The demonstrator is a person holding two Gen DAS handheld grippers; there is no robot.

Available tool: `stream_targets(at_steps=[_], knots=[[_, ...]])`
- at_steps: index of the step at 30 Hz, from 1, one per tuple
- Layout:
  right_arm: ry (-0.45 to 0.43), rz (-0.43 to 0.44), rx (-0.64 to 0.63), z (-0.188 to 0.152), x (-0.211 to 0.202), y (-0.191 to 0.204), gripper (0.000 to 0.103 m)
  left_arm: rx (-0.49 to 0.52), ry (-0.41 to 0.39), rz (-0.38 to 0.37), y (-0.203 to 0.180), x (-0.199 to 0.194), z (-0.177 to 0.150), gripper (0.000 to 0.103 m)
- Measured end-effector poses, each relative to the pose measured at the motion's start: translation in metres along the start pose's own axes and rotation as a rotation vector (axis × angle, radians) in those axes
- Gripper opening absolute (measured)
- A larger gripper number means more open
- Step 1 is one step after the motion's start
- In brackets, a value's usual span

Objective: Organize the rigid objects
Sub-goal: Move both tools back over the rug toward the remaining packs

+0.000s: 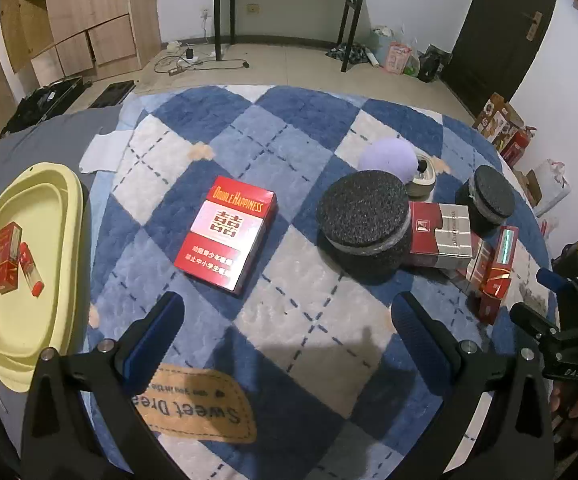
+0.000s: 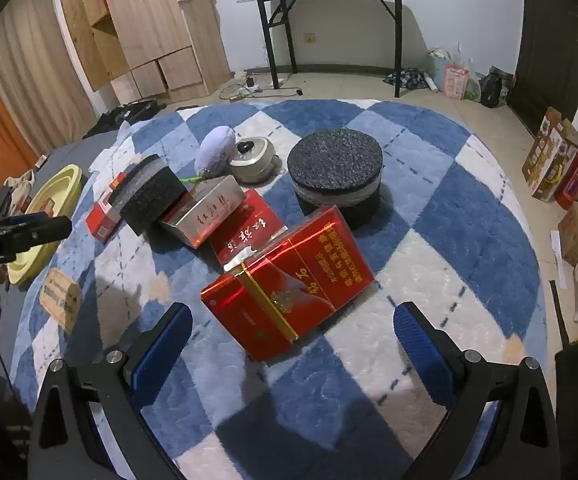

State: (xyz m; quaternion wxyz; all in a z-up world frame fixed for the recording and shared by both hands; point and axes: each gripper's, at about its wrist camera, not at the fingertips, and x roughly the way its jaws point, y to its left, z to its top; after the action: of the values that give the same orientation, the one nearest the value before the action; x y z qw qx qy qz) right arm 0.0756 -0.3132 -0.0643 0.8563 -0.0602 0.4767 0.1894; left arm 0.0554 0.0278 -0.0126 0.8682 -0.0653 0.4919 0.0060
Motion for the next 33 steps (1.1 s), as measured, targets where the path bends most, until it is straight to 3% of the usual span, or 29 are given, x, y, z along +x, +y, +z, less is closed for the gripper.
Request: stream_targets(at_steps=[12,21,33], knots=[[-0.007,0.011,0.002,-0.002,0.009,0.008,0.103,0.021,0.005,-0.011,-0.010,0.004,-0.003,0.103],[-0.004,0.022,0.021,-0.003,0.013,0.006,0.103,0.091,0.002,-0.012,-0.027,0.003,-0.008,0.103],[0.003,0.017,-0.021,-0.006,0.022,0.017,0.103,0.068,0.005,-0.028,-0.025,0.003,-0.006,0.103]])
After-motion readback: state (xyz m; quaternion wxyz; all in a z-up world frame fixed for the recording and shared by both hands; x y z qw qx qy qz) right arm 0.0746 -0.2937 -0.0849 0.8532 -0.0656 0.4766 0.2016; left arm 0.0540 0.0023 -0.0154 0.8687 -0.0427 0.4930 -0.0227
